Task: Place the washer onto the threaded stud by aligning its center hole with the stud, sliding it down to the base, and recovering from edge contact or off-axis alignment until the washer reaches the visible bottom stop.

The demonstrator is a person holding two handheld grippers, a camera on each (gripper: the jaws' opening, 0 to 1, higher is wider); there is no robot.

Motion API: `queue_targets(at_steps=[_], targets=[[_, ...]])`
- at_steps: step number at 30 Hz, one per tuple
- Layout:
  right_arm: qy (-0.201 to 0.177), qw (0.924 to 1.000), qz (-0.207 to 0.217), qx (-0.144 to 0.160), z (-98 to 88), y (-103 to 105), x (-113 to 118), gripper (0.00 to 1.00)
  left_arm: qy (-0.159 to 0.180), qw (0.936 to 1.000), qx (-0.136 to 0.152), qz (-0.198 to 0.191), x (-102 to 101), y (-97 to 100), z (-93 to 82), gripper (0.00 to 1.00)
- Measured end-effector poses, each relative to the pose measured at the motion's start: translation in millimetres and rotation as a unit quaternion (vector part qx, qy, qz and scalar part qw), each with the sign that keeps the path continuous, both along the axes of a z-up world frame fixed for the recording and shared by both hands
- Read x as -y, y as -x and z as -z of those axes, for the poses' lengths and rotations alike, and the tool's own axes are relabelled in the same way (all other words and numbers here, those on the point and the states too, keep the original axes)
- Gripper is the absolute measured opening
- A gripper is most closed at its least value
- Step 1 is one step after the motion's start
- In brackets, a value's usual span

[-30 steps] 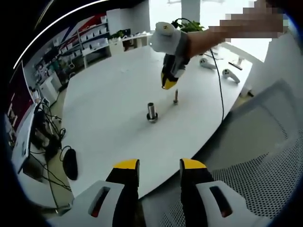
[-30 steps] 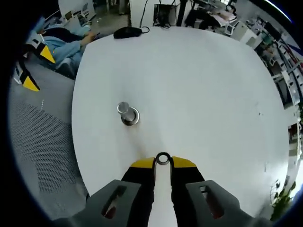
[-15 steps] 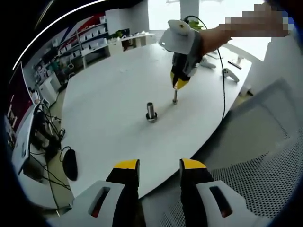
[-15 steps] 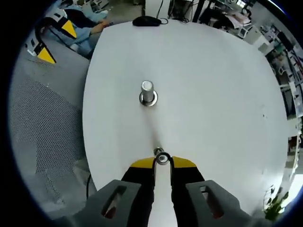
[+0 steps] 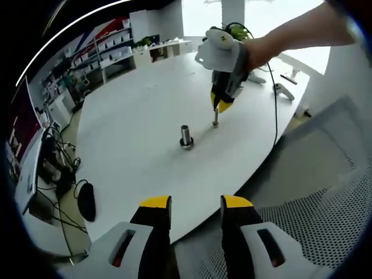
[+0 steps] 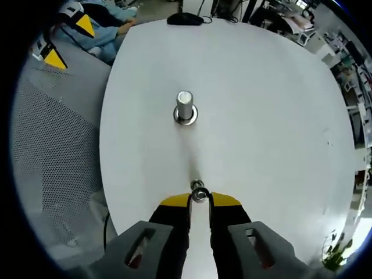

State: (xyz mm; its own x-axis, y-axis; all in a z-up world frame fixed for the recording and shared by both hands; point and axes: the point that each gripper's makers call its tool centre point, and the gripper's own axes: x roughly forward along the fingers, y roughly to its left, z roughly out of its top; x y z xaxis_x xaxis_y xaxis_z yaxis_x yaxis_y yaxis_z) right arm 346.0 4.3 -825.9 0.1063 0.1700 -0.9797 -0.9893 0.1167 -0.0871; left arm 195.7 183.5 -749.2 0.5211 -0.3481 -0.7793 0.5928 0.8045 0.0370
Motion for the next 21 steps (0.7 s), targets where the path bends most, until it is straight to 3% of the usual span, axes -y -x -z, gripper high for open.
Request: queue_targets(at_steps=[14,21], targets=[[0.018,0.9996,0.004,-0.022,29.8,2.9,0.7,0.13,-0.003,1.0,-0.006,-0.002,-0.9,1.2,2.0,0.32],[0.025,0.9994,0.004,-0.025,36.2,4.0,2.5,0.13,-0.002,1.0,-0.006,-0.003,-1.1,0.9,2.2,0.32]])
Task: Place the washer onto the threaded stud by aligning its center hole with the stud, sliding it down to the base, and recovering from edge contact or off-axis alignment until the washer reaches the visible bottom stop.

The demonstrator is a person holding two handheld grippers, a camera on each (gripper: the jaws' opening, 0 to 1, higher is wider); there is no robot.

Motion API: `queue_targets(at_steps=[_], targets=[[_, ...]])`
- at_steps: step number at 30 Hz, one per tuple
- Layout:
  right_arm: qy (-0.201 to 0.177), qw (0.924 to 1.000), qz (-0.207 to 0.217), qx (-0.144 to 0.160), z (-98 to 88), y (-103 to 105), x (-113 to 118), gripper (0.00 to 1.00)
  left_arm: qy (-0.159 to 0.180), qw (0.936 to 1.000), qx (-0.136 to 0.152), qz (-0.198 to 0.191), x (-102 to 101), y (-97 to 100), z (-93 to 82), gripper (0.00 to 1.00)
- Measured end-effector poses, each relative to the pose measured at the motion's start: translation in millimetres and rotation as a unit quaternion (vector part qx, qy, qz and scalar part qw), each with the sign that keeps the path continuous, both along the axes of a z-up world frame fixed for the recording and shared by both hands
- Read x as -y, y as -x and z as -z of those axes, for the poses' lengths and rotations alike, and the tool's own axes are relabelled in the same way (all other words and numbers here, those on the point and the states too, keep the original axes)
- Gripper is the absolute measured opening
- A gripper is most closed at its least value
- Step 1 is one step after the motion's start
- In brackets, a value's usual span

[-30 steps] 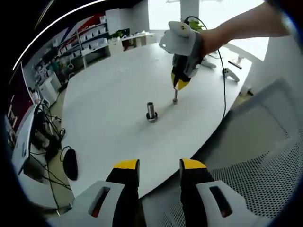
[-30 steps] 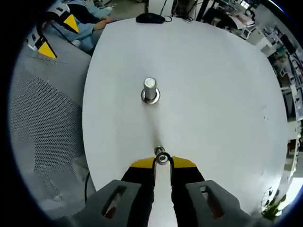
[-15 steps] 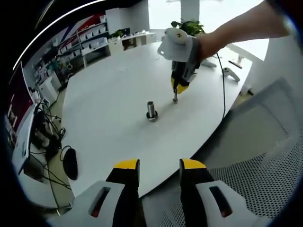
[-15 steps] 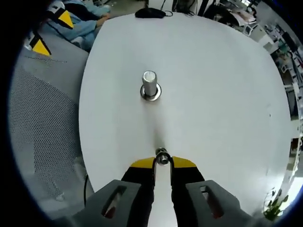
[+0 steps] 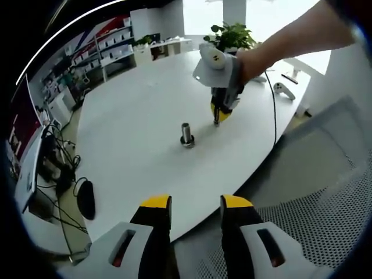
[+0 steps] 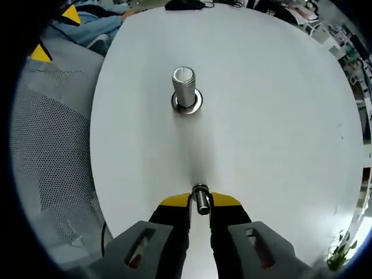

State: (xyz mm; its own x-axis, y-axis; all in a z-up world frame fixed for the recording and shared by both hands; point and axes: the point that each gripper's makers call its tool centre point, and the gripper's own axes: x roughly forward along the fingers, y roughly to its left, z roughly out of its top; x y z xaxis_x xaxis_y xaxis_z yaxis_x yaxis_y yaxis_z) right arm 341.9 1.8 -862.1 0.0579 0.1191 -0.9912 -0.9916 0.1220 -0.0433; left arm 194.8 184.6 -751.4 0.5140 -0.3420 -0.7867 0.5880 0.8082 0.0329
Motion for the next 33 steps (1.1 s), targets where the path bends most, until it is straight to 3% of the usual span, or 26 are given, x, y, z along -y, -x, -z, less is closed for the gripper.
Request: queue_targets(at_steps=[10,14,21,27,30,33], targets=[[-0.005,0.9998,0.019,0.0,6.3,-2.6,2.4,0.15,0.0,1.0,-0.001,0.001,0.7,-0.1,0.7,0.32],[-0.005,0.9995,0.028,0.015,4.4,-7.4,5.6,0.24,0.0,1.0,-0.002,0.001,0.7,0.1,1.1,0.32],[-0.028,0.9974,0.061,0.027,-11.4,-5.6,12.3,0.24,0.0,1.0,-0.002,0.003,1.4,0.4,1.2,0.32],[-0.1,0.9853,0.124,0.061,-42.7,0.3,19.6,0.25,0.005,1.0,0.001,0.005,3.0,0.0,-0.3,0.32],[-0.138,0.974,0.162,0.079,-59.9,4.9,28.9,0.25,0.009,0.9999,0.002,0.004,3.6,-0.2,-1.6,0.32],[-0.185,0.9554,0.202,0.11,-86.8,11.0,39.2,0.25,0.012,0.9999,0.004,0.005,4.0,-0.6,-2.3,0.32]])
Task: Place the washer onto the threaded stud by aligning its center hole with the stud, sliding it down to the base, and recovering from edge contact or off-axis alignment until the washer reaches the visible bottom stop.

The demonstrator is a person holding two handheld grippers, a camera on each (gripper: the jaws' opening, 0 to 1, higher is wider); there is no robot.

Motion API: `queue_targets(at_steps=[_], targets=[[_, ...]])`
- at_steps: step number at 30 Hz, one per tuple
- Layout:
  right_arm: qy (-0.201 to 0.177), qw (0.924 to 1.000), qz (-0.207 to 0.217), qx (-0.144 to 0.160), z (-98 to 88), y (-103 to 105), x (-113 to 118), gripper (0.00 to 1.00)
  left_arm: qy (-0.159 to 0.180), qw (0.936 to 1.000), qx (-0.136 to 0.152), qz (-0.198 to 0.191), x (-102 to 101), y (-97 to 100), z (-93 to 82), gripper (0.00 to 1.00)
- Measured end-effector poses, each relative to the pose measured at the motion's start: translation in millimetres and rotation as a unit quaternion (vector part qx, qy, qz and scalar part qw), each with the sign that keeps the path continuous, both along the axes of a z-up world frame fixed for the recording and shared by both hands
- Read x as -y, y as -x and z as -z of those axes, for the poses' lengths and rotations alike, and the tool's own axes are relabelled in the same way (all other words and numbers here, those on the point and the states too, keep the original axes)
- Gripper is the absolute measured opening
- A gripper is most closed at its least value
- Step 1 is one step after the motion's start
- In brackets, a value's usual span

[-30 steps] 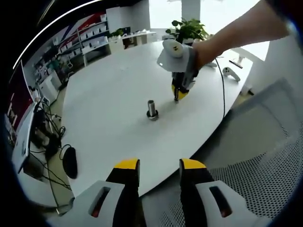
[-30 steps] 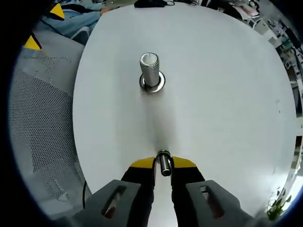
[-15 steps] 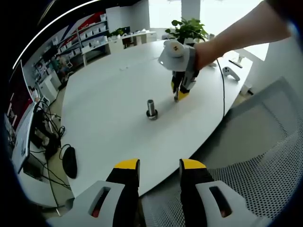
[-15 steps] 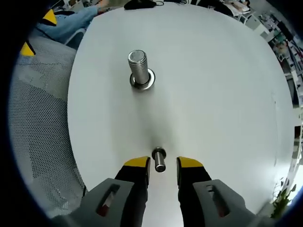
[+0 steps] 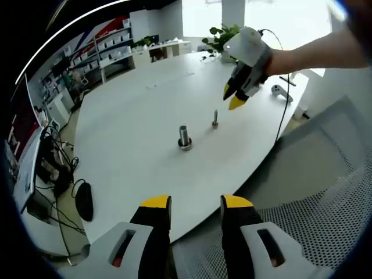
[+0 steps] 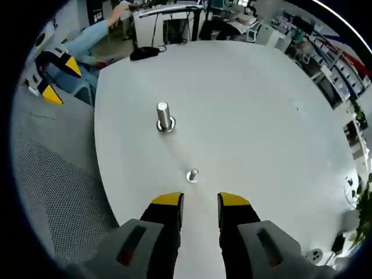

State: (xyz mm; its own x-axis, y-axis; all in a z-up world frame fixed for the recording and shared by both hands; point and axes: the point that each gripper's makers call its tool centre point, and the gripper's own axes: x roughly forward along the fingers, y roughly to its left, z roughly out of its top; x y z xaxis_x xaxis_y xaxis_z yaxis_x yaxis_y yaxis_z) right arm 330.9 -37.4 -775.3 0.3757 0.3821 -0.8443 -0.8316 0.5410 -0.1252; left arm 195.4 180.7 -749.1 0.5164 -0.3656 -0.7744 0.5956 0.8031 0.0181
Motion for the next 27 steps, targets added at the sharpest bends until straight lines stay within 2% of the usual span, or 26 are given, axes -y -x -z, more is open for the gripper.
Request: queue_targets(at_steps=[4,8,11,15,20,27], targets=[[-0.07,0.9948,0.065,0.037,-34.5,9.9,13.2,0.25,0.003,1.0,0.003,0.0,0.9,0.0,-1.5,0.32],[-0.127,0.9831,0.117,0.062,-63.1,25.3,28.2,0.25,0.005,1.0,0.003,0.003,2.3,0.6,-1.6,0.32],[-0.182,0.9653,0.165,0.088,-88.7,39.0,41.0,0.27,0.008,1.0,0.003,0.001,2.0,-0.2,-2.6,0.32],[-0.215,0.9501,0.187,0.127,-112.6,56.1,51.7,0.27,0.007,1.0,0.004,0.003,2.4,0.0,-2.6,0.32],[-0.238,0.9389,0.212,0.129,-114.3,66.8,58.3,0.28,0.007,1.0,0.005,0.0,1.8,-0.3,-3.0,0.33],[-0.232,0.9383,0.221,0.129,-108.5,70.0,60.5,0.28,0.006,1.0,0.006,0.0,1.6,0.9,-3.2,0.33]])
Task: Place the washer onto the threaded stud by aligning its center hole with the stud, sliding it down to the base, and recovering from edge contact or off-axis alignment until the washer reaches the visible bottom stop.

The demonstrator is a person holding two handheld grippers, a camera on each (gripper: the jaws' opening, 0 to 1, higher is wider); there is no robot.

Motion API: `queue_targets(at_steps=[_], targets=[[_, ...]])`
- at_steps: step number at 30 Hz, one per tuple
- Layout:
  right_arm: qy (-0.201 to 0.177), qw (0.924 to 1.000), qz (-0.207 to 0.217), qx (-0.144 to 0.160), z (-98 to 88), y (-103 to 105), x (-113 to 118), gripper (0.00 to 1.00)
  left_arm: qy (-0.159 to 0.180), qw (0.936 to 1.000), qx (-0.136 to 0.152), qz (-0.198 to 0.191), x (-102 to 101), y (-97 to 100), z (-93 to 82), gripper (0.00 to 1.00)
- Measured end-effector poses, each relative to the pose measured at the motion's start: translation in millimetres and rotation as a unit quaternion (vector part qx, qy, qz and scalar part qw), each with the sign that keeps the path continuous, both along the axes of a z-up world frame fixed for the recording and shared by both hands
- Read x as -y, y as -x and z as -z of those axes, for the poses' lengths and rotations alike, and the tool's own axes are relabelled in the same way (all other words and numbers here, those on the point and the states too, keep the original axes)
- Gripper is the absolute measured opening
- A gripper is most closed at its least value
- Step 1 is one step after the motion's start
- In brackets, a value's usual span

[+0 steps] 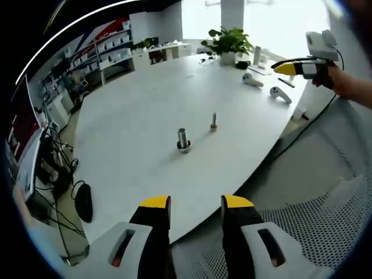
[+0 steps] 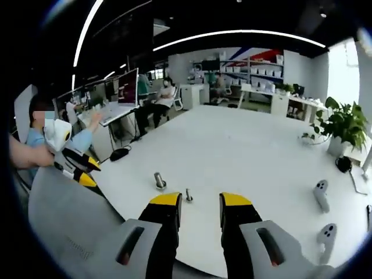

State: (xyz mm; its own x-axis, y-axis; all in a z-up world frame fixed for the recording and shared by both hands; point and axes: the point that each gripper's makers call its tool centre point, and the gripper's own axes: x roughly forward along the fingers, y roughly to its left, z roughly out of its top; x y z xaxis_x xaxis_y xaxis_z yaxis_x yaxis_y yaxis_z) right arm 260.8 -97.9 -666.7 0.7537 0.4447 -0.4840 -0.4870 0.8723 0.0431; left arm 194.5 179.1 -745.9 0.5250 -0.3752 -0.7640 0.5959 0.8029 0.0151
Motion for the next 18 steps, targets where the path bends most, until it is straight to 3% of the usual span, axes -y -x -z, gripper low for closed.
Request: queue_targets(at_steps=[5,18], targets=[[0.002,1.0,-0.002,0.0,-1.3,8.5,-0.1,0.28,-0.001,1.0,0.001,-0.002,-1.1,-1.3,-0.4,0.33],[0.018,0.9998,-0.009,-0.008,16.7,14.8,1.4,0.28,0.0,1.0,0.004,0.006,3.6,-1.0,-1.1,0.32]])
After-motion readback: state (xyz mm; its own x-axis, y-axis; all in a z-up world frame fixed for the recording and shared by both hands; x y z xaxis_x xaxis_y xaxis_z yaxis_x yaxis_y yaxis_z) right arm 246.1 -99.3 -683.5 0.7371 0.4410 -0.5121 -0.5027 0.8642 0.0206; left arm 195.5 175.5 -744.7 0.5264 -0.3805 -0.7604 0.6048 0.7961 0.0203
